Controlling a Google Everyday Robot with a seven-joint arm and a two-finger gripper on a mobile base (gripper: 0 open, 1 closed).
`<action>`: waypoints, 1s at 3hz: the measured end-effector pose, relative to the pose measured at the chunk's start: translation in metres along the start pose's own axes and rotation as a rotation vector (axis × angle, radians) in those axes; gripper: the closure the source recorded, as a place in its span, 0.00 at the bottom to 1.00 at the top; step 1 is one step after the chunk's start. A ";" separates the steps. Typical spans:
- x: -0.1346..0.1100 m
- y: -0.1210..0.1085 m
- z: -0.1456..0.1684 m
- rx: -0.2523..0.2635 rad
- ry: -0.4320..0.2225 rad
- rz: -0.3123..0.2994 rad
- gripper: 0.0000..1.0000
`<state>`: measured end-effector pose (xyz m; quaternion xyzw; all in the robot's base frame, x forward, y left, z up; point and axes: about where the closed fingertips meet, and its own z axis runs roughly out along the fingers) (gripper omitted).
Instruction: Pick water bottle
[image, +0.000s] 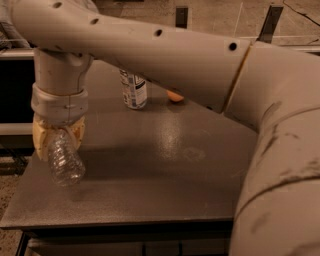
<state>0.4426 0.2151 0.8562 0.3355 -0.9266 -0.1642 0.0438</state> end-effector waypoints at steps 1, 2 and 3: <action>-0.010 -0.031 -0.036 -0.093 -0.069 -0.075 1.00; -0.012 -0.029 -0.041 -0.093 -0.089 -0.159 1.00; -0.012 -0.029 -0.041 -0.093 -0.089 -0.159 1.00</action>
Offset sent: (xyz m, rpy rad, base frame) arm 0.0303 -0.0237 0.0217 0.1140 -0.0086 0.0385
